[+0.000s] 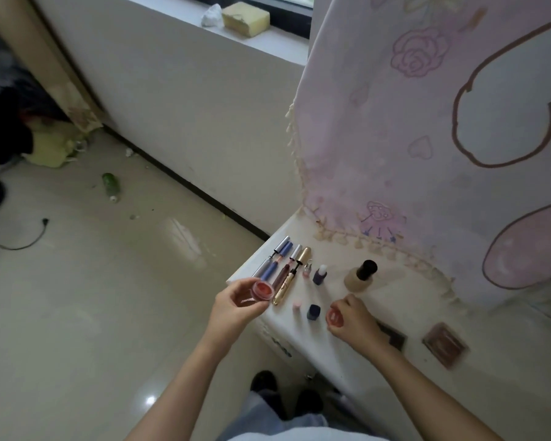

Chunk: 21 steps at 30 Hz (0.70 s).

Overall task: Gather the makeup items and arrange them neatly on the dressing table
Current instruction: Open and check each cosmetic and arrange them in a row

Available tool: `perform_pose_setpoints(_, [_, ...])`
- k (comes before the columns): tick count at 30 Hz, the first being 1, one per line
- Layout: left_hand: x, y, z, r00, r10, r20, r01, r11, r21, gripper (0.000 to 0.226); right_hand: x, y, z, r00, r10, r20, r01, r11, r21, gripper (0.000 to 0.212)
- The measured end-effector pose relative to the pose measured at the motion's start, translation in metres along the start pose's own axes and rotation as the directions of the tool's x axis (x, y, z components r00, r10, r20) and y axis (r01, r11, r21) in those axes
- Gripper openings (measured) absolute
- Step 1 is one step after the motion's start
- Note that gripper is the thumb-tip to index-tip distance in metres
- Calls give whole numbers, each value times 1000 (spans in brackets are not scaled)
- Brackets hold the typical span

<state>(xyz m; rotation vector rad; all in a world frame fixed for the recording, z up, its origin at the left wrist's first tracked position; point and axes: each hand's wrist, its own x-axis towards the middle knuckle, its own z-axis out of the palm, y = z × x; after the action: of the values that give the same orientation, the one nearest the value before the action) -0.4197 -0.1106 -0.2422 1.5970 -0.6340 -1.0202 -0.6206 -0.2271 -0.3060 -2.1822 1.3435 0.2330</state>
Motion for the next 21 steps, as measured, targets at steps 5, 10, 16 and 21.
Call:
perform_pose_setpoints(5, [0, -8, 20, 996, -3, 91, -8, 992, 122, 38, -4, -2, 2, 998, -10, 55, 21, 979, -203, 48])
perform_pose_setpoints(10, [6, -7, 44, 981, 92, 173, -133, 960, 245, 43, -20, -9, -26, 995, 43, -90, -27, 986, 167, 58])
perform_pose_setpoints(16, [9, -10, 74, 894, 369, 254, -445, 792, 419, 35, -42, -40, -64, 998, -28, -58, 56, 826, 561, 55])
perform_pose_setpoints(21, [10, -12, 84, 824, 497, 272, -563, 666, 489, 31, -38, -42, -64, 995, -37, -90, 76, 874, 480, 39])
